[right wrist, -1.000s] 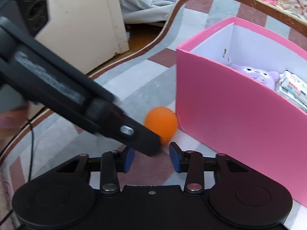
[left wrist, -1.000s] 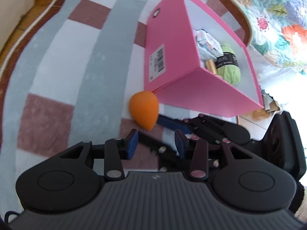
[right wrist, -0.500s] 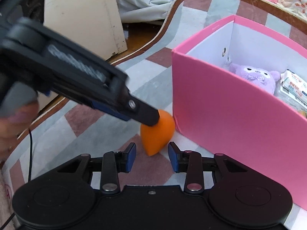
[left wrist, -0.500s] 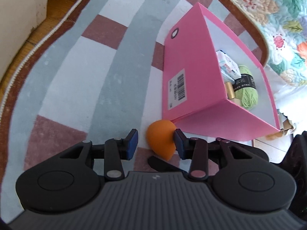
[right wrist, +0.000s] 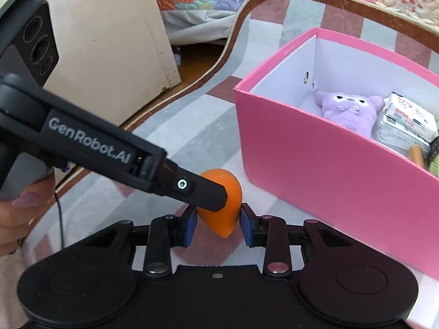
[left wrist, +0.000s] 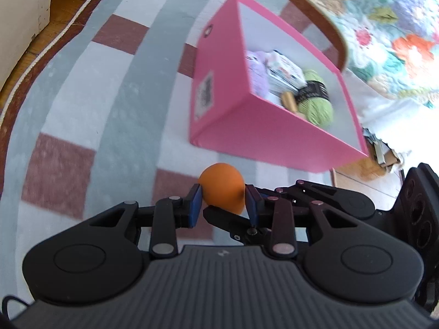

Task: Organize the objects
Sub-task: 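Lower the left tool around the orange sponge and close it, then carry the orange sponge with the left tool into the pink box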

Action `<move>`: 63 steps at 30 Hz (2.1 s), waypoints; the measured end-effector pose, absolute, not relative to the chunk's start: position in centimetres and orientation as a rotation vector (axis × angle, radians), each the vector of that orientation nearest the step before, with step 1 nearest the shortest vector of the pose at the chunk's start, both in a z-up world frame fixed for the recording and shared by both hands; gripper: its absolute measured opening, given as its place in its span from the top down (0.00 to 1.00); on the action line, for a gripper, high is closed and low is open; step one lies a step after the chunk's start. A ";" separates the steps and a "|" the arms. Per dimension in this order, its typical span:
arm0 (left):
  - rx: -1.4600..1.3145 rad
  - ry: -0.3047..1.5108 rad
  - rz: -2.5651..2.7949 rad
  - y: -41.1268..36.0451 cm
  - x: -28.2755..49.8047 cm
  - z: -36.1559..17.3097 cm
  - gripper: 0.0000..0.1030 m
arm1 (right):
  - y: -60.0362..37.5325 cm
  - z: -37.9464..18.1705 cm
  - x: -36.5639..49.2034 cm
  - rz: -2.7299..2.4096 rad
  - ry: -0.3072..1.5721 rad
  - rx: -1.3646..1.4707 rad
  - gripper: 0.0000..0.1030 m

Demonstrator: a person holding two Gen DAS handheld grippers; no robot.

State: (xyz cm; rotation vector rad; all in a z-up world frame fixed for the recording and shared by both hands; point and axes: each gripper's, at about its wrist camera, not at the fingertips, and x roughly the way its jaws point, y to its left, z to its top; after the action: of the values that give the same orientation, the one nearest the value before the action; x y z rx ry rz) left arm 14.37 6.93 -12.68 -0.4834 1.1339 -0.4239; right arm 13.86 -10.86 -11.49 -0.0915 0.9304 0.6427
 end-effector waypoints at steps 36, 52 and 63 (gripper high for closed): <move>-0.386 0.941 -0.564 0.1 7.7 3.4 0.68 | -17.3 2.0 7.2 0.613 0.785 -0.127 0.62; -0.368 0.903 -0.605 -1.0 14.0 4.9 0.68 | -17.9 3.8 11.8 0.560 0.707 -0.188 0.62; -0.403 0.998 -0.517 -2.8 24.1 0.8 0.68 | -18.4 1.5 21.9 0.577 0.838 -0.155 0.62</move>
State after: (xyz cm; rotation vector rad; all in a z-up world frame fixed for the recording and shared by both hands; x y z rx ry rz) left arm 24.06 -2.82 0.82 -0.4030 0.9977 -0.5168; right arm 21.92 -18.42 1.45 -0.1548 0.8382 0.5774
